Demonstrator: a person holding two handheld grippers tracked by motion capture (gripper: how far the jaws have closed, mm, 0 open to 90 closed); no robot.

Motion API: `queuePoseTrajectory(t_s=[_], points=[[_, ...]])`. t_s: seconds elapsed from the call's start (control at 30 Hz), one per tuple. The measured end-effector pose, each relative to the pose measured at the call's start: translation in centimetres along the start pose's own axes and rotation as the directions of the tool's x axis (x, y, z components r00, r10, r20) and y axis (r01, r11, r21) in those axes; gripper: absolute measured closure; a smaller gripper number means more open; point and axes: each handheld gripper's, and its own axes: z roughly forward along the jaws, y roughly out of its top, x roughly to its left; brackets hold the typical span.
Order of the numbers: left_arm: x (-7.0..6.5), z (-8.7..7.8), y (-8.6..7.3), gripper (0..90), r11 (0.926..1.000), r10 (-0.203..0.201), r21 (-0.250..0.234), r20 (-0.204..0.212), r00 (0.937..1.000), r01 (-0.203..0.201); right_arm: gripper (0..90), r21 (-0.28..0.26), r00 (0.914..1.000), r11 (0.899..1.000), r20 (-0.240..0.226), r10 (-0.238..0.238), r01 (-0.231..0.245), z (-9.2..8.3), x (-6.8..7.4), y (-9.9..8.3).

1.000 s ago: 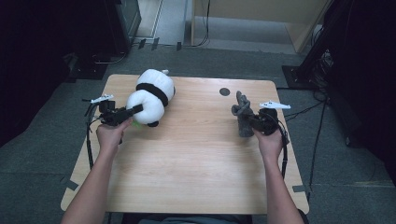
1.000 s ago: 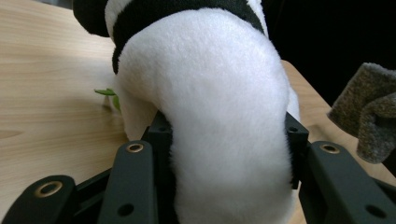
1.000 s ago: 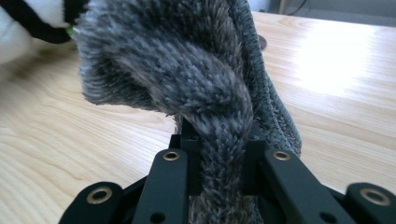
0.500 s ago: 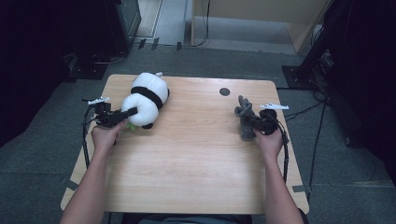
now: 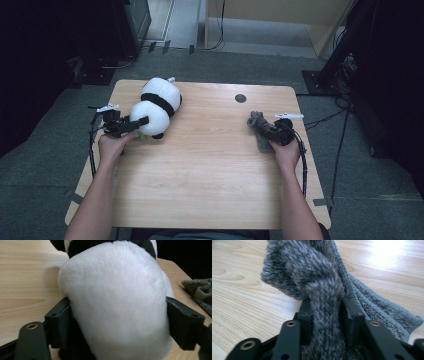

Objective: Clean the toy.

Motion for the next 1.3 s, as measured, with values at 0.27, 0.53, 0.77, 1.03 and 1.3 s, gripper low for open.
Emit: queuePoseTrajectory(t_s=[0.27, 0.53, 0.77, 1.03, 1.3], points=[[-0.4, -0.2, 0.3, 13.8, 0.9991, 0.041, 0.014, -0.029, 0.9987, -0.040, 49.9, -0.011, 0.9997, 1.000, -0.017, 0.018, -0.018, -0.3, -0.3, 0.1], [-1.0, -0.4, 0.7, 8.7, 0.9950, 0.082, 0.061, -0.036, 0.9960, -0.079, 45.6, -0.026, 0.9997, 1.000, -0.021, -0.008, 0.007, -1.0, 0.3, 0.4], [-2.1, -1.4, 1.2, 0.0, 0.9924, 0.120, 0.031, -0.036, 0.9921, -0.119, 44.5, -0.048, 0.9995, 0.999, -0.029, -0.015, 0.014, -2.2, 0.8, 0.6], [-3.4, -2.4, 1.7, 0.5, 0.9880, 0.154, 0.015, -0.036, 0.9875, -0.153, 44.2, -0.061, 0.9988, 0.997, -0.032, -0.037, 0.035, -3.3, 1.7, 0.7], [-5.1, -3.4, 2.0, 3.4, 0.9810, 0.193, 0.016, -0.009, 0.9811, -0.193, 43.3, -0.064, 0.9968, 0.996, -0.047, -0.064, 0.061, -4.6, 3.3, 0.4]])
